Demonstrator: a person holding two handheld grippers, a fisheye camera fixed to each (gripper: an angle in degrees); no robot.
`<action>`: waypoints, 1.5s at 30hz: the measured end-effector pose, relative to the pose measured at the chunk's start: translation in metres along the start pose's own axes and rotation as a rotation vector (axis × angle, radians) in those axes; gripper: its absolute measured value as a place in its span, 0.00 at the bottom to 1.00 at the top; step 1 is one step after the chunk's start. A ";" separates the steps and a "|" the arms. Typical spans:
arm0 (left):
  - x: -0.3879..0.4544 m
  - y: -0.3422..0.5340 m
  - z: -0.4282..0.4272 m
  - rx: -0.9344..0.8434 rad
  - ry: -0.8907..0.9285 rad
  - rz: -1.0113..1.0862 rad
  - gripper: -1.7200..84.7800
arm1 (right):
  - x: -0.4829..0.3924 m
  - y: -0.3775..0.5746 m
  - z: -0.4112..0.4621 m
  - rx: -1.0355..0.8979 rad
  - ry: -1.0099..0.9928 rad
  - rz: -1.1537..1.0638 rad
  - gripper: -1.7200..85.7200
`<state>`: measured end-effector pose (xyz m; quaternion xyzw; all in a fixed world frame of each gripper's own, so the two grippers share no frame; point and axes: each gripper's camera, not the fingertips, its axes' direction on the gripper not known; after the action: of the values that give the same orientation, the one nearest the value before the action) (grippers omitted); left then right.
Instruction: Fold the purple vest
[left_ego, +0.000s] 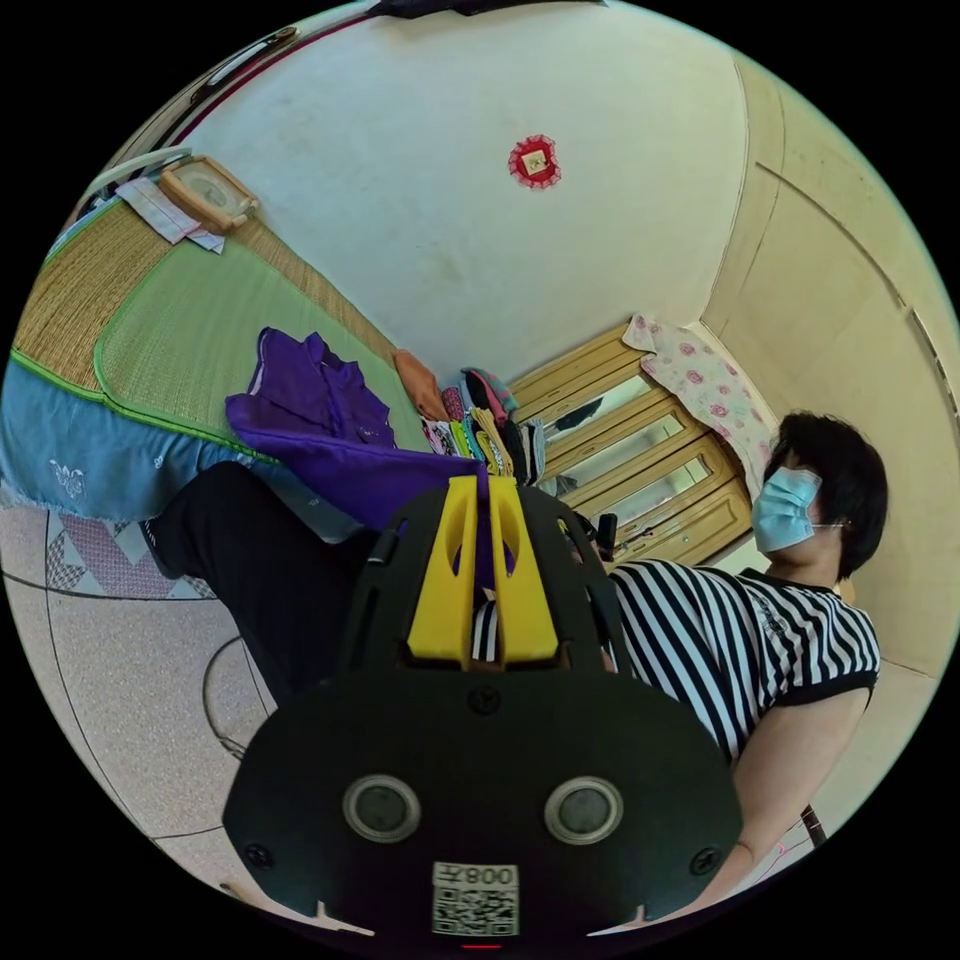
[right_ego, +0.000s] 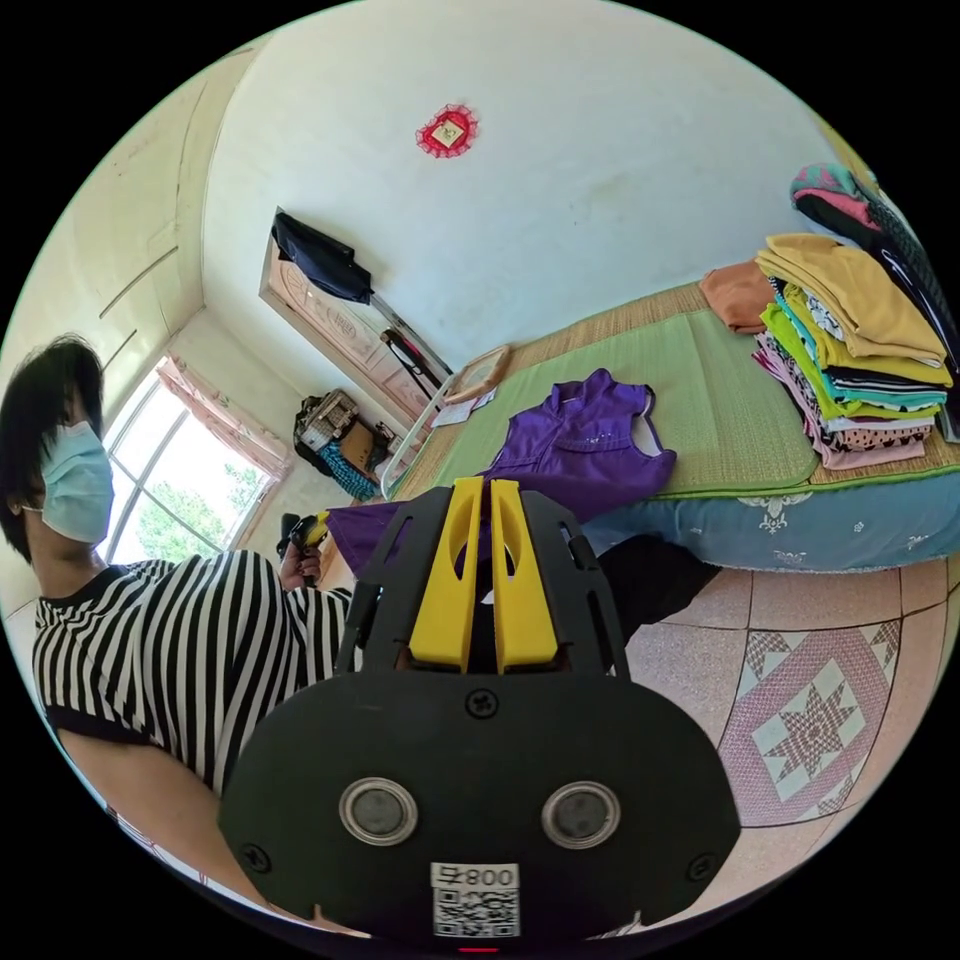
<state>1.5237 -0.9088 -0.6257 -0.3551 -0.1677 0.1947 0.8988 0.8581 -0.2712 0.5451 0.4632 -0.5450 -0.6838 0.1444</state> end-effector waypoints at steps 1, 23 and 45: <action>-0.002 0.001 0.002 0.001 0.001 -0.001 0.04 | 0.002 0.003 0.002 0.002 -0.001 0.005 0.03; -0.111 -0.029 0.101 0.022 0.009 -0.026 0.04 | 0.058 -0.022 0.091 0.012 -0.010 0.047 0.03; -0.304 -0.157 0.277 0.045 -0.055 -0.045 0.04 | 0.151 -0.185 0.284 -0.012 0.025 0.045 0.03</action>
<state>1.1747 -0.9981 -0.3737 -0.3254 -0.1958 0.1876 0.9059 0.6101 -0.1360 0.3042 0.4582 -0.5493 -0.6779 0.1695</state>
